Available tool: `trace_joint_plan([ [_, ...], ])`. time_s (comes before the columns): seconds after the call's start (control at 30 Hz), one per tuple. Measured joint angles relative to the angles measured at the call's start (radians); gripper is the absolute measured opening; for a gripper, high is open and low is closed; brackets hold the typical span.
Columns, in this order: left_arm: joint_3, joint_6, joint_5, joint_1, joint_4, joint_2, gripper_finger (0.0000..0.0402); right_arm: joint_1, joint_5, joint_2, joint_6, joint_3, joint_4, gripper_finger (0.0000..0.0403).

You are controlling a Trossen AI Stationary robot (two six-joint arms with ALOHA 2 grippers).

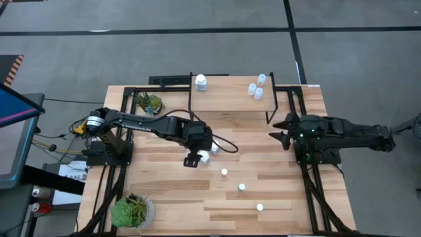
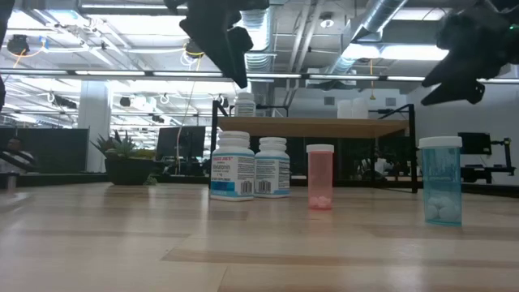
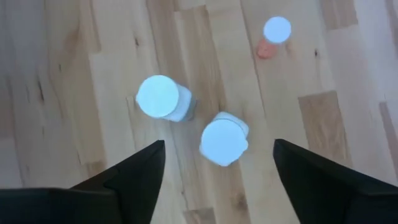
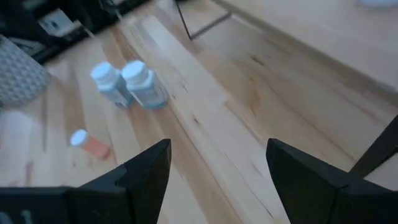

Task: Pick and place medicine bottles onto shelf by color
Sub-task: Put the left white and blue pill bottle on the shelf aligned with the other white and blue pill bottle

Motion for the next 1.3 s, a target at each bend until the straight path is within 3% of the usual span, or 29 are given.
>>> trace_joint_plan([
  [0.2,0.0,0.072,0.013,-0.002,-0.003,0.071,0.0338,0.0,0.0,-0.098,-0.003,0.0,-0.014,0.0286],
  [0.37,0.001,0.04,0.016,-0.014,-0.02,0.125,0.0345,0.001,0.001,-0.162,-0.003,0.0,-0.008,0.0286],
  [1.1,0.002,0.08,0.017,-0.004,0.028,0.256,0.0333,0.001,0.006,-0.204,-0.01,-0.001,-0.012,0.0286],
  [1.3,-0.004,0.072,0.017,-0.004,0.024,0.256,0.0282,0.001,0.006,-0.204,-0.011,-0.001,-0.012,0.0286],
])
